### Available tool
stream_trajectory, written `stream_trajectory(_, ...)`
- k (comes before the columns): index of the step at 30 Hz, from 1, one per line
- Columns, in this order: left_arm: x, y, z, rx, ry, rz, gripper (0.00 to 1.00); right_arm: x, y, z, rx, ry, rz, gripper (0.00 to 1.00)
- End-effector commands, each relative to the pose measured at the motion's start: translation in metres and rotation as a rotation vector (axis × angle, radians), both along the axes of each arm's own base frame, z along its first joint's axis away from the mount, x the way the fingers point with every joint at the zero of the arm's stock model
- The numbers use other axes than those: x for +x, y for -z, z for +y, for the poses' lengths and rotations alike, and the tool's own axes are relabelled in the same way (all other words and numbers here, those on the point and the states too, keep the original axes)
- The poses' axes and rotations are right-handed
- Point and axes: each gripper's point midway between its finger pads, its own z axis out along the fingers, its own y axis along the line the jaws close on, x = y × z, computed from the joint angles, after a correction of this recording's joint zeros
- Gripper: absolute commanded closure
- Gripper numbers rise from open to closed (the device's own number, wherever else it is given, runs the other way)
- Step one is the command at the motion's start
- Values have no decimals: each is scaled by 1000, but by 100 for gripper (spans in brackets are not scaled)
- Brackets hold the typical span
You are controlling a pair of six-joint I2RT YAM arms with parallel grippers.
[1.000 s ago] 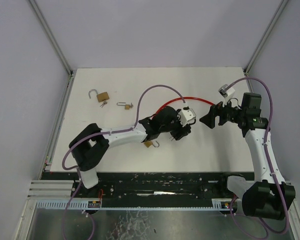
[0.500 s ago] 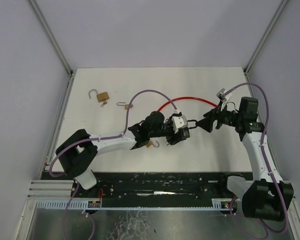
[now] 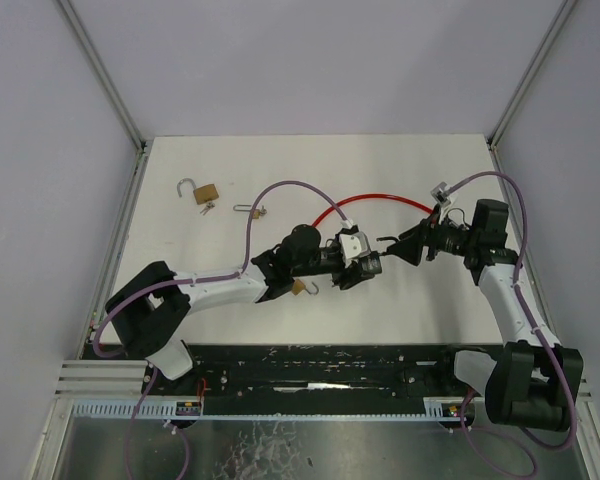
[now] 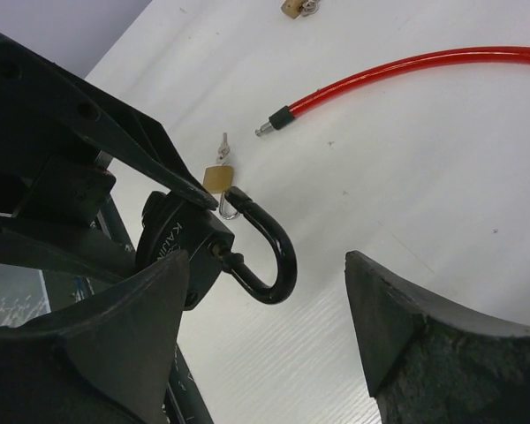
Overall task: Lock with the key
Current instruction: Pick up the lock from the center of the board.
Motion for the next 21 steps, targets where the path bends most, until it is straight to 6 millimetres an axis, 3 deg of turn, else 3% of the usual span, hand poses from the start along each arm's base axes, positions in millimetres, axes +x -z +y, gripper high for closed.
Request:
stream_trajectory(1,-4,-66,-9,-188,42,-152,100,2,-8,5,65,-34,3,25)
stream_trajectory(21,-6,-71,-8,-211,48,-163,100,-2,-4,14,175,-86,129,49)
